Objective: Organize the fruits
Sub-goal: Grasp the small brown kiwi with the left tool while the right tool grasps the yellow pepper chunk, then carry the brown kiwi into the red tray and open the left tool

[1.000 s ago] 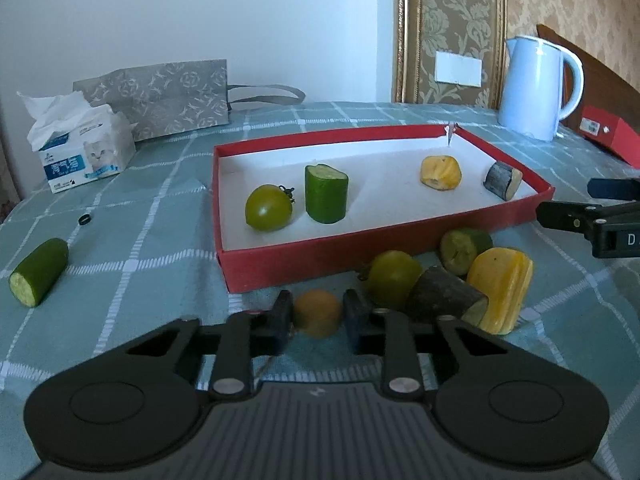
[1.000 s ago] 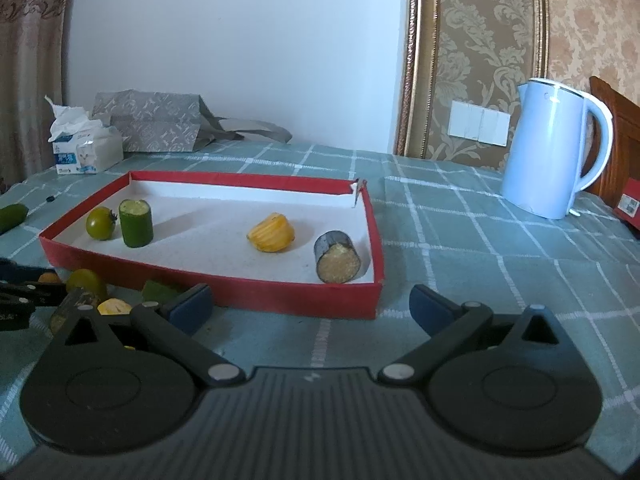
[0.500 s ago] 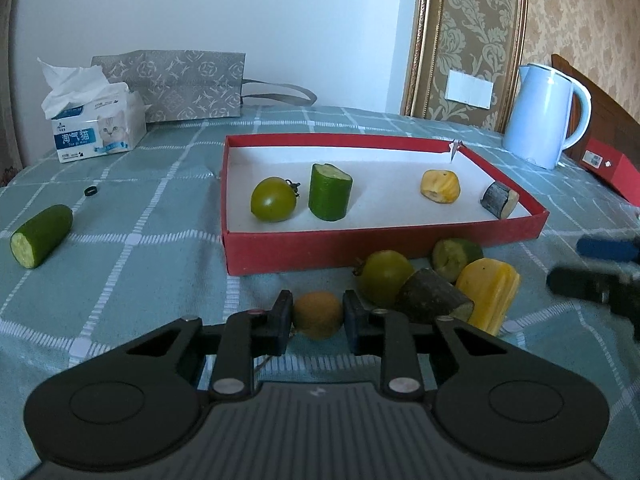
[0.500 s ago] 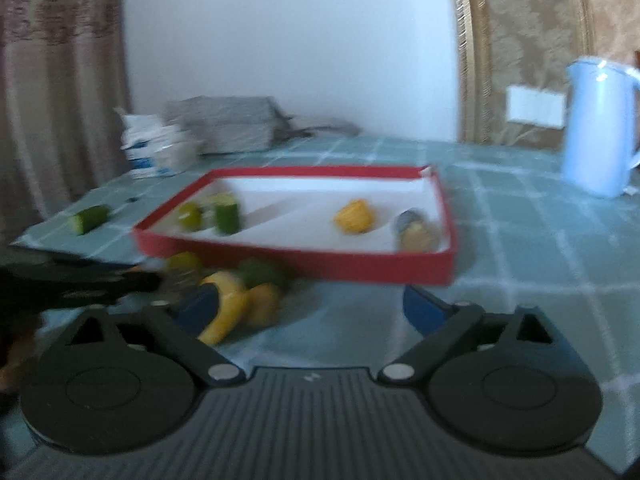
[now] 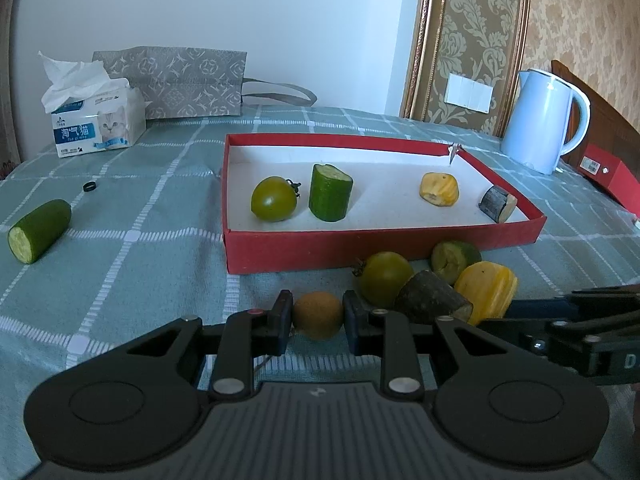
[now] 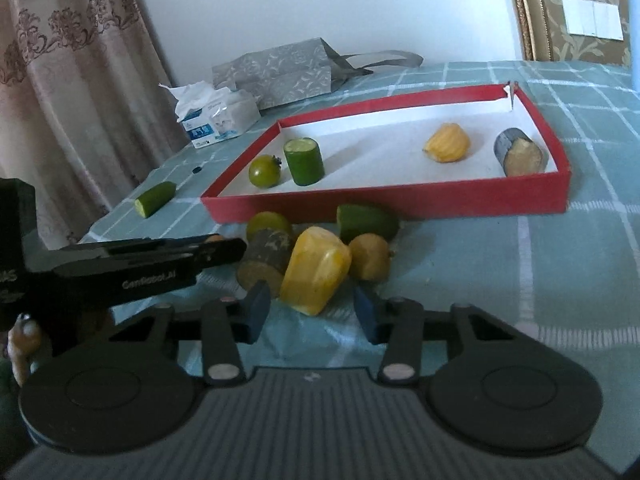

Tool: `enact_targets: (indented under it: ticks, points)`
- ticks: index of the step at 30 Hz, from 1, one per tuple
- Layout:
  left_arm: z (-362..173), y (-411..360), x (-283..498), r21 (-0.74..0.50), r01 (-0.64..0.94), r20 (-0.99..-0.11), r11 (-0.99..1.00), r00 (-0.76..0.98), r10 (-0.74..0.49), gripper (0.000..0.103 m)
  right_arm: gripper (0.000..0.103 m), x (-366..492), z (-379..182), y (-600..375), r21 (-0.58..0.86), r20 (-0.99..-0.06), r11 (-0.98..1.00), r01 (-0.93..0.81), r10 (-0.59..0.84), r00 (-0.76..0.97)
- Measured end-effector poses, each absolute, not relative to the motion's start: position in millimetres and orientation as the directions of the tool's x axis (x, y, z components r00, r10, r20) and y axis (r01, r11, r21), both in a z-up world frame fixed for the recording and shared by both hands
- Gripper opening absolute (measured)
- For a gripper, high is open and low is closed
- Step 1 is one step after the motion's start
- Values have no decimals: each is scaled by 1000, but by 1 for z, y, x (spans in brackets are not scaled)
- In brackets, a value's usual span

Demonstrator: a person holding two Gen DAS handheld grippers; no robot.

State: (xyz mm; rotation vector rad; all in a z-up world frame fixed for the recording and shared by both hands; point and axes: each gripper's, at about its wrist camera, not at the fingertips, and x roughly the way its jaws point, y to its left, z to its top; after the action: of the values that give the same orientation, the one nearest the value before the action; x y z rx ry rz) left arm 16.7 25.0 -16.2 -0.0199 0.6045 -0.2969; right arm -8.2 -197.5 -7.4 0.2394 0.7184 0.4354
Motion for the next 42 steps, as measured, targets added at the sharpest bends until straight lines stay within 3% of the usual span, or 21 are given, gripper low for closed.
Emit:
enact_targets:
  ticks: [6,12,15,18,24,30,42]
  points:
    - [-16,25,17,-107,269,-557,957,781,-282,26,40,-2,-8,-190,340,-584,901,-270,427,691]
    - [-16,25,17,-106,269,-557,957,781,-281,26,38,8,-13,-206,461,-572,868,-186,451,685]
    - [-16,25,16,-107,269,-557,957,781,-282,26,37,11,-14,-200,432,-576,884,-181,425,698]
    - [-16,24,16,-110,269,-557,957,780,-284,26,29,8,-14,-196,398,-583,903,-163,386,715]
    - [-16,24,16,-113,269,-557,957,780,-285,26,29,-7,-5,-191,250,-571,954,-167,284,770]
    - [-16,24,16,-113,269,-557,957,780,-285,26,29,-28,8,-207,124,-497,984,-130,175,850]
    - [-15,13,15,-13,191,-563,981,810,-165,26,29,-17,-2,-239,225,-500,972,-59,167,850]
